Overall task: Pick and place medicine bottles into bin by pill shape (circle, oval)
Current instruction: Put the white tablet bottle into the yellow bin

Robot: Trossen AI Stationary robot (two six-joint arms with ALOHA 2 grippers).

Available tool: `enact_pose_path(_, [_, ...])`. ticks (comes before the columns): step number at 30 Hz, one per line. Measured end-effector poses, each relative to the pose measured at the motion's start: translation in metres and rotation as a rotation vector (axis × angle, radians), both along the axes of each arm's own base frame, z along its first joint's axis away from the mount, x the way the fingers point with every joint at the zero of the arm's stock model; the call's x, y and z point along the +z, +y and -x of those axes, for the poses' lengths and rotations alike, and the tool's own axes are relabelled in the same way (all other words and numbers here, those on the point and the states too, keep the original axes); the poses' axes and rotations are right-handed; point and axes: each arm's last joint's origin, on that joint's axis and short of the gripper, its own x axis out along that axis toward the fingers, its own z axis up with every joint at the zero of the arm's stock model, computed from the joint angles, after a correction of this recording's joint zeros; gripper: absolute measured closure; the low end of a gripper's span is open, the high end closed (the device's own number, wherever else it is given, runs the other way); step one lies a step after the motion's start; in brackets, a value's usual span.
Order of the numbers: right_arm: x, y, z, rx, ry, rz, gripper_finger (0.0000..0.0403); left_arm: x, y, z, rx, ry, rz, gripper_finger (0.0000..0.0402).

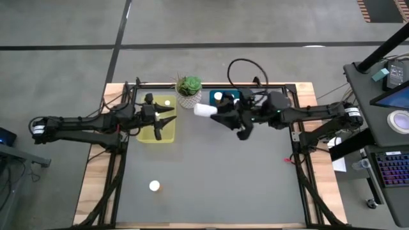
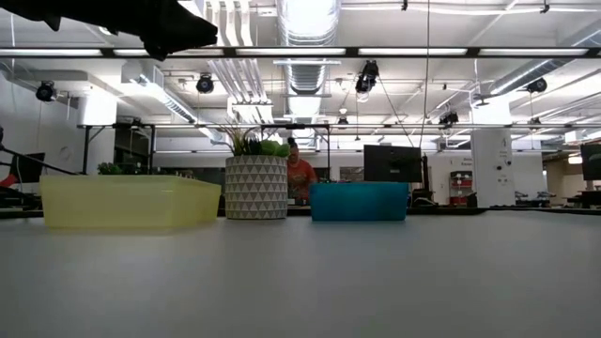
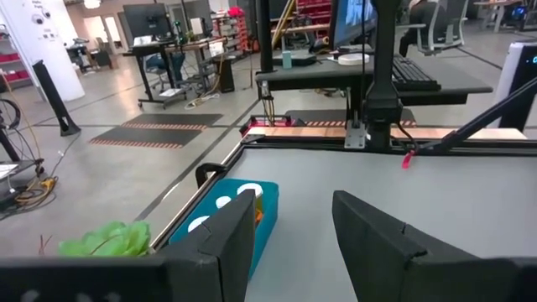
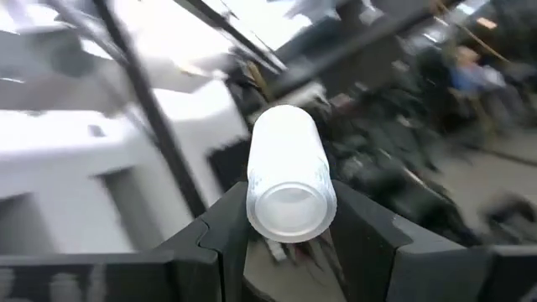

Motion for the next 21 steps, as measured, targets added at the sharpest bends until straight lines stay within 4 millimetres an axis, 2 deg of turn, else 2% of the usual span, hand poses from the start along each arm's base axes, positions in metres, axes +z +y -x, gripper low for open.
enact_pose_path(10, [0.022,0.009,0.014,0.112,-0.299,0.039,0.0266,-0.003,0.001,-0.004,0.000,0.023,0.003,0.0257])
enact_pose_path(18, [0.023,0.010,0.014,0.108,-0.309,0.049,0.0266,-0.005,0.001,-0.005,0.000,0.029,0.003,0.0257])
enact_pose_path(21, [0.016,0.010,0.010,0.103,-0.224,0.060,0.0266,-0.005,0.001,-0.005,0.000,0.036,0.003,0.0257])
